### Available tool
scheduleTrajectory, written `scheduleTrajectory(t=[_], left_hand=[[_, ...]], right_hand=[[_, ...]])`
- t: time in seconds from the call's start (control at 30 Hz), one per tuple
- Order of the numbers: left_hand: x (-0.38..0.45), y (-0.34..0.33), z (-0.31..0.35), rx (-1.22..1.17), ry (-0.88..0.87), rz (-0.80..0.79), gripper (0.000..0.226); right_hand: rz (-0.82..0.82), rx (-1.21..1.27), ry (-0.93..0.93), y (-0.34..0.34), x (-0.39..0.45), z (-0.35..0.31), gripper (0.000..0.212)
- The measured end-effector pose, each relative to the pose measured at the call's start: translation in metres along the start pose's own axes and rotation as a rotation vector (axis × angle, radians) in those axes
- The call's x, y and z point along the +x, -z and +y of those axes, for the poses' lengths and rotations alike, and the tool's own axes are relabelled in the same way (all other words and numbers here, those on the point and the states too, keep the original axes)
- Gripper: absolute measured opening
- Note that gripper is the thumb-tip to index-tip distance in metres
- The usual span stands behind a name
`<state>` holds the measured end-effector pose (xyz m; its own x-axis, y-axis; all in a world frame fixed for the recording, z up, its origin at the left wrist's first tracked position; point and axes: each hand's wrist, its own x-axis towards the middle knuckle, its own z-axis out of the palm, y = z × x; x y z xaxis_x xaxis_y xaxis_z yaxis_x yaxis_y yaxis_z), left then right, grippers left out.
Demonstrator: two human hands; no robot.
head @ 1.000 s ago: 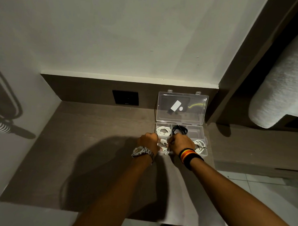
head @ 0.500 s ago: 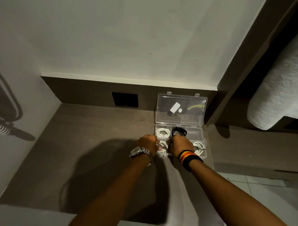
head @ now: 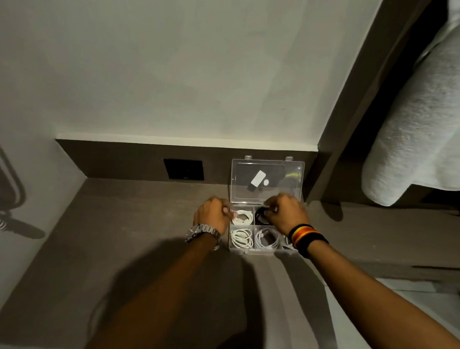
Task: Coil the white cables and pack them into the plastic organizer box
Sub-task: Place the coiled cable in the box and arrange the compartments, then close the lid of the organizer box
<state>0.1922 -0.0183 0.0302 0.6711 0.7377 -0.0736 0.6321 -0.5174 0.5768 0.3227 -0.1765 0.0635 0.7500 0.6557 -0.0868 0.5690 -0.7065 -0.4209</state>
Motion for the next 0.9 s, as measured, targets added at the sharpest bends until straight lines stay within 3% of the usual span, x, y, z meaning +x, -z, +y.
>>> scheduleTrajectory(t=[0.1, 0.23, 0.3, 0.43, 0.5, 0.6, 0.73, 0.9], left_hand=[[0.019, 0.006, 0.016, -0.103, 0.027, 0.060, 0.013], [0.052, 0.007, 0.043, -0.606, 0.206, -0.113, 0.039], [0.063, 0.005, 0.053, -0.733, 0.247, -0.151, 0.047], [0.075, 0.004, 0.064, -0.890, 0.229, -0.108, 0.041], [0.073, 0.008, 0.064, -0.758, 0.094, -0.057, 0.032], [0.057, 0.019, 0.058, -0.369, -0.165, -0.068, 0.021], [0.005, 0.024, 0.040, 0.162, -0.448, -0.048, 0.027], [-0.065, 0.001, 0.003, 0.361, -0.595, -0.091, 0.038]], right_hand=[[0.151, -0.103, 0.104, 0.018, 0.019, 0.009, 0.041], [0.189, -0.272, 0.158, 0.035, 0.050, 0.009, 0.067], [0.169, -0.321, 0.176, 0.038, 0.060, 0.007, 0.075], [0.178, -0.346, 0.213, 0.045, 0.066, 0.006, 0.080], [0.198, -0.367, 0.231, 0.050, 0.061, 0.008, 0.079], [0.176, -0.361, 0.249, 0.052, 0.038, 0.014, 0.067], [0.107, -0.355, 0.240, 0.034, -0.015, 0.029, 0.046], [-0.083, -0.308, 0.147, -0.016, -0.070, 0.053, 0.050]])
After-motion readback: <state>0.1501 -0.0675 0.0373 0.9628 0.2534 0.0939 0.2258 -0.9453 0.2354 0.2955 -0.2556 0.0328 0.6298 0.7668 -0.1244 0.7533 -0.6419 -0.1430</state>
